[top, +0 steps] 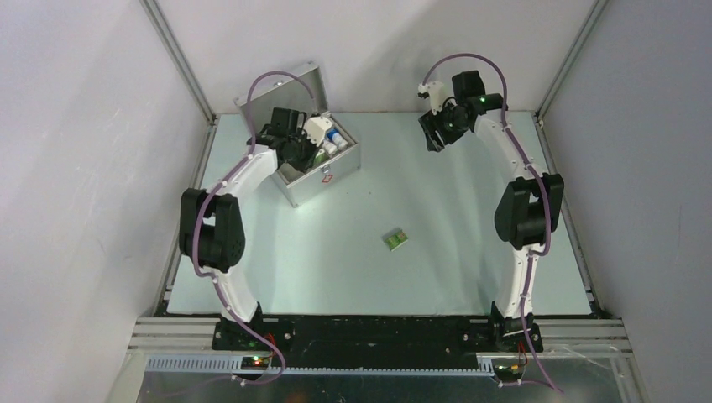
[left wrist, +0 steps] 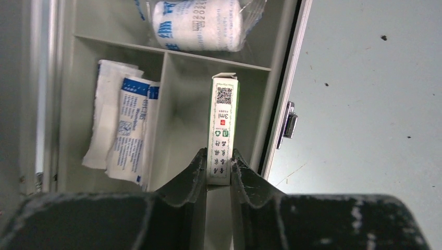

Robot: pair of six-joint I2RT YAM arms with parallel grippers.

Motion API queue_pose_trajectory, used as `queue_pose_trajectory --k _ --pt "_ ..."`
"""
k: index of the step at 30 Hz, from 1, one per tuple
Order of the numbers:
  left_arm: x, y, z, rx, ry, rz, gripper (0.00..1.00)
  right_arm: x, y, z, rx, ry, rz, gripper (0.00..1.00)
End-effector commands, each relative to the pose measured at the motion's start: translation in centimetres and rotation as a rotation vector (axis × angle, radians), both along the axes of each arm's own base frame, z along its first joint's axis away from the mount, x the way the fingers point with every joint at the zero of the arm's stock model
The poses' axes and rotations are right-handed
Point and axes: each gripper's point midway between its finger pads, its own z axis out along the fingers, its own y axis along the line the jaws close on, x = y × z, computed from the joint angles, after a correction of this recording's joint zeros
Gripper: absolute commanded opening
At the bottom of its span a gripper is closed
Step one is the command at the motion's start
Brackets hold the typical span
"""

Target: Organize the medicine kit

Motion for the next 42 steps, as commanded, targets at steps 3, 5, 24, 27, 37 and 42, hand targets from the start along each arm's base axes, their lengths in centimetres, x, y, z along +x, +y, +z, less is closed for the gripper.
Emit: queue_pose_trajectory --k 3,5,24,27,37,42 --pt "0.3 -1.4 -0.6 -0.056 0.029 -0.035 0.25 1.1 0.8 1.8 0.014 -0.06 0.015 0.64" --pt "0.6 -1.5 -1.0 -0.051 0.037 -0.036 0.28 1.2 0.7 1.8 0.013 -0.061 0.013 0.64" --pt "2.6 1.1 4.9 0.066 -0.137 0.005 0.59 0.4 1.5 2.4 0.015 -0.066 0.033 0.64" --pt "3.5 0.7 4.9 0.054 -0.141 -0.005 0.6 0.1 1.7 2.4 0.014 -0.06 0.04 0.64" --pt "6.5 -0.6 3.4 0.016 -0.119 -0.002 0.6 -1.3 1.5 2.1 -0.005 -0.046 0.048 0.64" --pt "6.2 -1.0 8.0 -0.03 -0.201 0.006 0.6 -1.9 1.1 2.0 -0.019 -0.042 0.048 0.64"
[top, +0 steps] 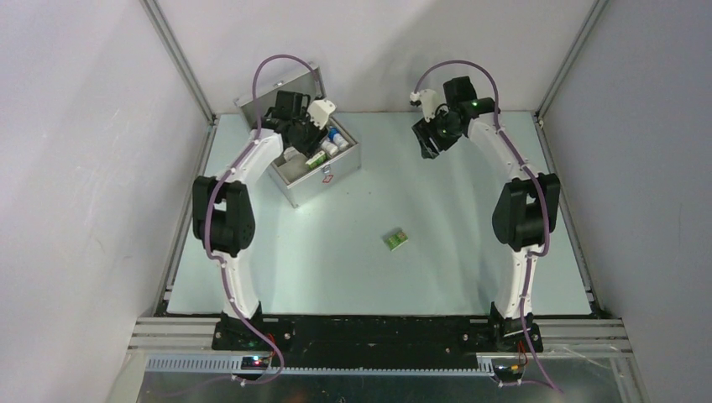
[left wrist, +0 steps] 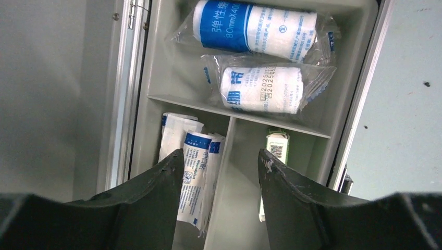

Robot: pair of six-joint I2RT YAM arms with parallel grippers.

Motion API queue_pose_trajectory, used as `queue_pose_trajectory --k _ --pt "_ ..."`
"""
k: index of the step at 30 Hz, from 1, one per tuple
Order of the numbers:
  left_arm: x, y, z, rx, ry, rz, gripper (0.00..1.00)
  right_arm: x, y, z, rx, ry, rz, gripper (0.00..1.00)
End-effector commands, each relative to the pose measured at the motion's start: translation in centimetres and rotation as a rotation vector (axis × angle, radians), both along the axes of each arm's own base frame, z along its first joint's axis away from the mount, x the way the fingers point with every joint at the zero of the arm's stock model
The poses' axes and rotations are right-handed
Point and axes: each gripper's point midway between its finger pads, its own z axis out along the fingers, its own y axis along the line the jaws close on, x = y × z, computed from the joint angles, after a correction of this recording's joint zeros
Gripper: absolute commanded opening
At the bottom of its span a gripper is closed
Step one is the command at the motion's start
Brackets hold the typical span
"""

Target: Organize the medicine kit

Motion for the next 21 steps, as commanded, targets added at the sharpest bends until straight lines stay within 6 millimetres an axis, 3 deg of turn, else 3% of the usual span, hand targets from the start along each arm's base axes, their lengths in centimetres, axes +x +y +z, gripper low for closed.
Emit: queue_pose_trajectory --k 1,5,9,16,21 --pt "0.4 -1.2 8.5 -0.093 -0.171 -0.006 0.6 -0.7 -0.3 3.4 -0.002 -0.079 0.007 0.64" --pt "-1.3 -3.6 11.9 -0.159 -0.219 -0.015 0.62 -0.8 -0.3 3.4 -0.002 -0.077 0.007 0.64" --pt "-3.4 -7.0 12.3 -0.253 -0.176 -0.01 0.63 -1.0 -0.7 4.1 -0.018 -0.095 0.009 0.64" --pt "-8.0 -14.2 7.9 -0.301 -0.017 -0.151 0.65 -1.8 -2.7 5.9 -0.033 -0.132 -0.02 0.65" --pt "-11.1 -17.6 4.5 -0.292 0.075 -0.305 0.67 -2.5 -4.2 7.4 -0.022 -0.153 -0.065 0.65"
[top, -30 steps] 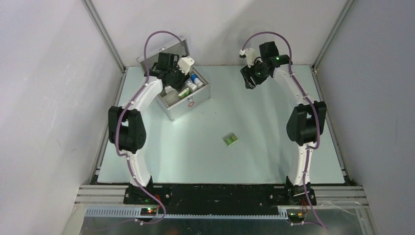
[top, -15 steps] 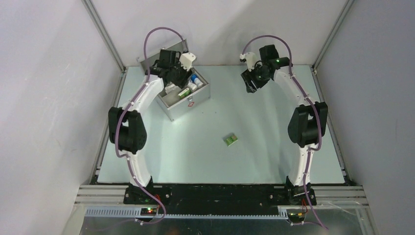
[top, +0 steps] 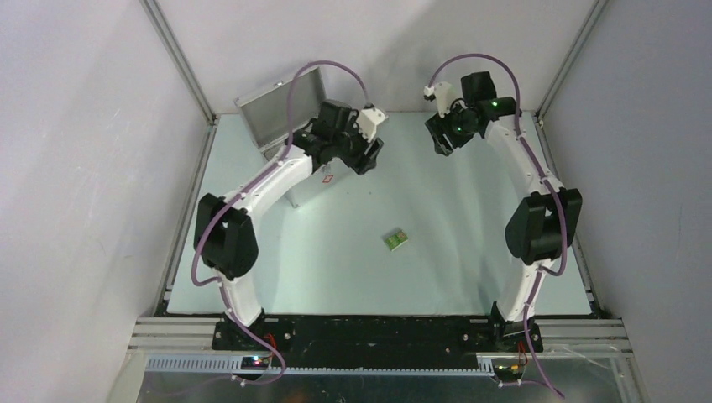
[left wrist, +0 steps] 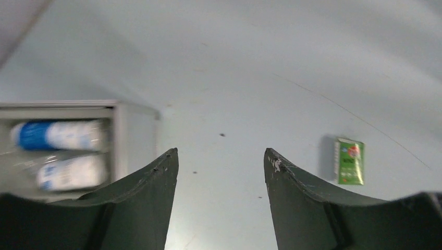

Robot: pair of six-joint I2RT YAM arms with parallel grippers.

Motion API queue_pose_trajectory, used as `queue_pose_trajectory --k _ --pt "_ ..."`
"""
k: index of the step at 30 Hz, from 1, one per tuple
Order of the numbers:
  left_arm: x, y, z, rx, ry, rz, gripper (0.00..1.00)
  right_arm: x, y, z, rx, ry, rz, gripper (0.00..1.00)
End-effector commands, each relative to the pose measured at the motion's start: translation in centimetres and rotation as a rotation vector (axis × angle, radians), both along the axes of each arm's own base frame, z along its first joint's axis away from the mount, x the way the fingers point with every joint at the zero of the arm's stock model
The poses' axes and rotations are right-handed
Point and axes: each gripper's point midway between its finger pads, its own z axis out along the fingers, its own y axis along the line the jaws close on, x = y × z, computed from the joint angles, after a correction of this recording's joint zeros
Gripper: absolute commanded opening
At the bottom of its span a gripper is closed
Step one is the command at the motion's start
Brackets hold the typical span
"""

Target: Organize the medicine kit

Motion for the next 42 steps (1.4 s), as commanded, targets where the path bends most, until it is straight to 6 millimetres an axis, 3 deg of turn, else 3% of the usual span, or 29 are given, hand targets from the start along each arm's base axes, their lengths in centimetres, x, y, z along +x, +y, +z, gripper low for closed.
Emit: queue_pose_trajectory --k 1,9,13,18,33,37,42 --pt "-3.3 -3.3 -2.7 -0.02 0.085 -0.143 0.67 -0.6 -1.8 3.8 0.008 -0.087 -0.048 0.65" --pt "-9.4 -7.1 -10.6 0.055 0.252 -0.216 0.67 -1.7 -4.3 5.8 0.003 -0.152 -0.175 0.67" --pt "-10.4 -8.7 -12.2 0.092 0.238 -0.263 0.67 -2.6 -5.7 6.6 0.055 -0.153 -0.244 0.67" --pt "-12.5 -10.3 -13.8 0.107 0.282 -0.291 0.68 -3.3 -5.7 7.2 0.096 -0.16 -0.252 0.67" --pt "-15.1 -10.2 -17.4 0.204 0.326 -0.244 0.69 -3.4 -5.7 6.8 0.127 -0.128 -0.252 0.67" --pt "-15.3 -9.5 -18.7 0.248 0.322 -0.227 0.66 -3.1 -5.7 6.6 0.131 -0.119 -0.252 0.66" --pt "-15.1 -9.3 -20.4 0.265 0.313 -0.214 0.55 -2.6 -5.7 6.3 0.128 -0.112 -0.253 0.66"
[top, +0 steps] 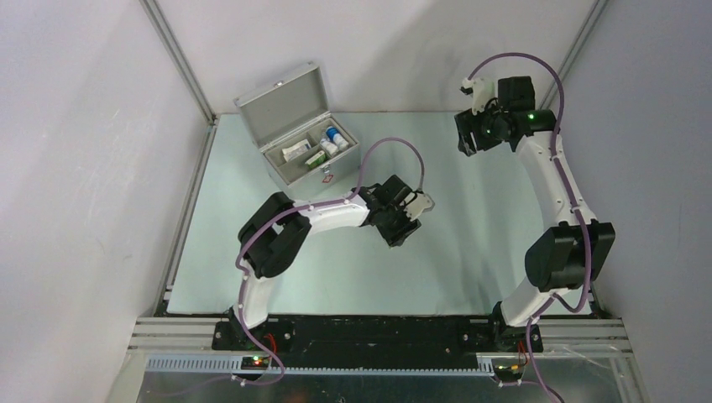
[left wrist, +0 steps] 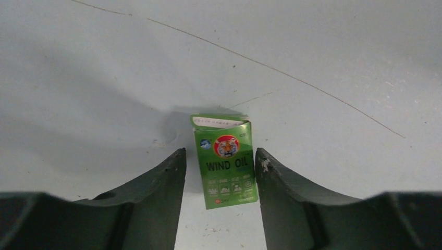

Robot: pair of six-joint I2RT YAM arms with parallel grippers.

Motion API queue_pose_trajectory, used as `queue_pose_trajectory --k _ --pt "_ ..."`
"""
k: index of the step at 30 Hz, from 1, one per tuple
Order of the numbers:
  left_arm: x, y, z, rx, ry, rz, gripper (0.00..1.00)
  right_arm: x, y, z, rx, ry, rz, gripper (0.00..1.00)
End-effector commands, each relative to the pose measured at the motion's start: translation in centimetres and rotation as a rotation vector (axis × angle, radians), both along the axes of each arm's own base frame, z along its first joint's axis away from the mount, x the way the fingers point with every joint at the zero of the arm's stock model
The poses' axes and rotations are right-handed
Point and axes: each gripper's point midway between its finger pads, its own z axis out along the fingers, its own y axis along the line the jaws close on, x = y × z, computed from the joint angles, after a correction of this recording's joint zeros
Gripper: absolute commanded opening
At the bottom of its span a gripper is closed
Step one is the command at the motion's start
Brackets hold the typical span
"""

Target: Organize the medicine kit

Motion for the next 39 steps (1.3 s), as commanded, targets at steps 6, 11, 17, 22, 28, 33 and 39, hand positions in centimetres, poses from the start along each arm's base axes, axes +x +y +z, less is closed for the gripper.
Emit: queue_pose_trajectory --k 6,11,17,22,28,33,39 --pt "0.5 0.2 -1.4 -0.011 -0.012 0.009 0.38 1.3 0.1 0.9 0.021 -0.026 -0.008 0.66" --pt "1.9 0.2 2.9 -0.138 0.004 0.039 0.31 1.4 -0.2 0.9 0.008 -0.028 -0.013 0.66" --pt "3.1 0.2 9.6 -0.293 -0.032 0.037 0.3 1.6 -0.5 0.8 -0.013 -0.031 -0.016 0.66" --pt "5.9 3.0 14.8 -0.352 -0.135 0.085 0.3 2.2 -0.3 0.9 -0.009 -0.024 -0.009 0.66" --pt "11.3 9.4 19.8 -0.285 -0.32 0.181 0.3 3.2 1.5 1.5 0.011 -0.041 0.037 0.66" --pt "15.2 15.9 20.8 -0.102 -0.479 0.191 0.32 4.0 3.2 1.6 -0.015 -0.067 0.086 0.66" --pt "17.8 20.6 18.7 0.035 -0.466 0.206 0.32 4.8 5.0 0.9 -0.064 -0.075 0.139 0.66"
